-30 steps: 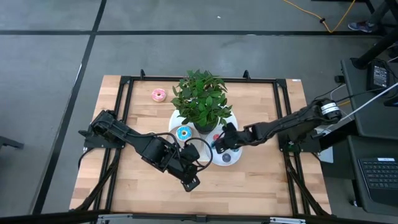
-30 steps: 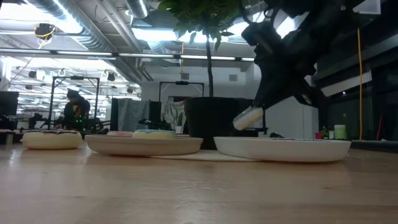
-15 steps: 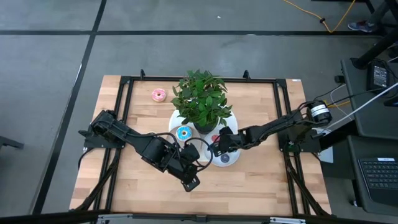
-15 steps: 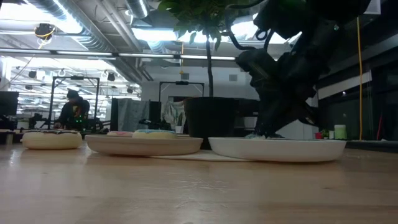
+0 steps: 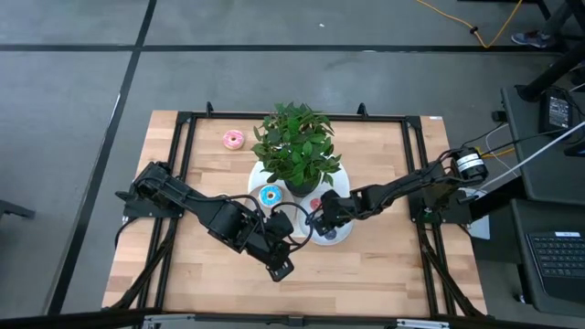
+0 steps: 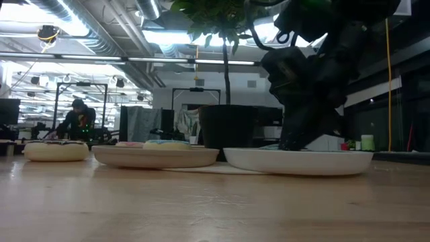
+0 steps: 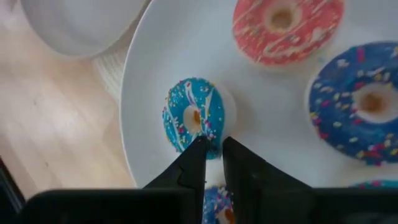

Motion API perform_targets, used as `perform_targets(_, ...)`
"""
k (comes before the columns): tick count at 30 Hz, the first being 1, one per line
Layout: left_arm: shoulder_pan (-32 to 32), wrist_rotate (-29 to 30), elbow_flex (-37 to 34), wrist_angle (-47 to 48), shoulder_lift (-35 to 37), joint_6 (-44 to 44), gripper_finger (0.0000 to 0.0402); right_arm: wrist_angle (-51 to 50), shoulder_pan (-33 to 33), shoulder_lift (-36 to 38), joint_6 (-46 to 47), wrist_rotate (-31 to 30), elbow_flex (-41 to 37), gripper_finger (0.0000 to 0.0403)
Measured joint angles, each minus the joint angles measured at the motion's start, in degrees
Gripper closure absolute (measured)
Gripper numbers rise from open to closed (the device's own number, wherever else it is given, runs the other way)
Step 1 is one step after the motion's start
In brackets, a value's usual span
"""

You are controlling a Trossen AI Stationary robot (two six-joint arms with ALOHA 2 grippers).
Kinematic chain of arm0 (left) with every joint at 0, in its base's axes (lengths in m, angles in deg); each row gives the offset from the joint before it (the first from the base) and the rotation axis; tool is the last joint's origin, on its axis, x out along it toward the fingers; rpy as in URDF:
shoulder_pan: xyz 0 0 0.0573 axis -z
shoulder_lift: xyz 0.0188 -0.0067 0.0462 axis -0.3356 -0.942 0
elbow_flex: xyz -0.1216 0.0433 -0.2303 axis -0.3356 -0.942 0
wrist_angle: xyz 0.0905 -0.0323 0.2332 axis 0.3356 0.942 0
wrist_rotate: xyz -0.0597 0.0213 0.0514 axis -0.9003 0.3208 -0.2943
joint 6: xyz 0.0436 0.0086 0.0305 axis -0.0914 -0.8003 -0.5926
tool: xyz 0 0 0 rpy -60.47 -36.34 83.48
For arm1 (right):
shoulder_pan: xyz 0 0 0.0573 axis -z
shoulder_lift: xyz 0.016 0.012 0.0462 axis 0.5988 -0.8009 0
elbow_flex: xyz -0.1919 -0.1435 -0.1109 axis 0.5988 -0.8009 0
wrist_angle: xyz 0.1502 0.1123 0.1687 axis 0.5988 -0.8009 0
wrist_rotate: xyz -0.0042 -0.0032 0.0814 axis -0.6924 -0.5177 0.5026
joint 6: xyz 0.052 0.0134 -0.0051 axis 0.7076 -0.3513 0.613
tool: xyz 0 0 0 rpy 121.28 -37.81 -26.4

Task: Pick & Place donuts
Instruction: Put the small blue donut on the white plate, then put the large pink donut on the beige plate

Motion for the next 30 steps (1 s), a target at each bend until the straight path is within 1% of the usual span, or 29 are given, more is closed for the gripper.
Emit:
perform_targets(6, 0.0, 0.0, 0.0, 0.0, 0.0, 0.0, 0.0309, -0.2, -0.1, 0.0, -1.4, 0.7, 0.3, 0.0332)
perform_targets(11, 0.0, 0.0, 0.0, 0.0, 0.0, 0.0, 0.0307, -0.3, -0.1, 1.1, -5.3, 0.6, 1.4, 0.032)
perform_targets(20, 0.0, 0.0, 0.0, 0.0, 0.0, 0.0, 0.0311, -4.4, -0.1, 3.3, -6.1, 0.5, 1.6, 0.0273)
perform_targets(24, 0.0, 0.0, 0.0, 0.0, 0.0, 0.0, 0.0308, -5.2, -0.1, 5.8, -6.4, -0.6, 1.6, 0.0261)
perform_targets(30, 0.0, 0.0, 0.0, 0.0, 0.0, 0.0, 0.0307, -5.8, -0.1, 11.3, -9.9, -3.8, 1.6, 0.0258)
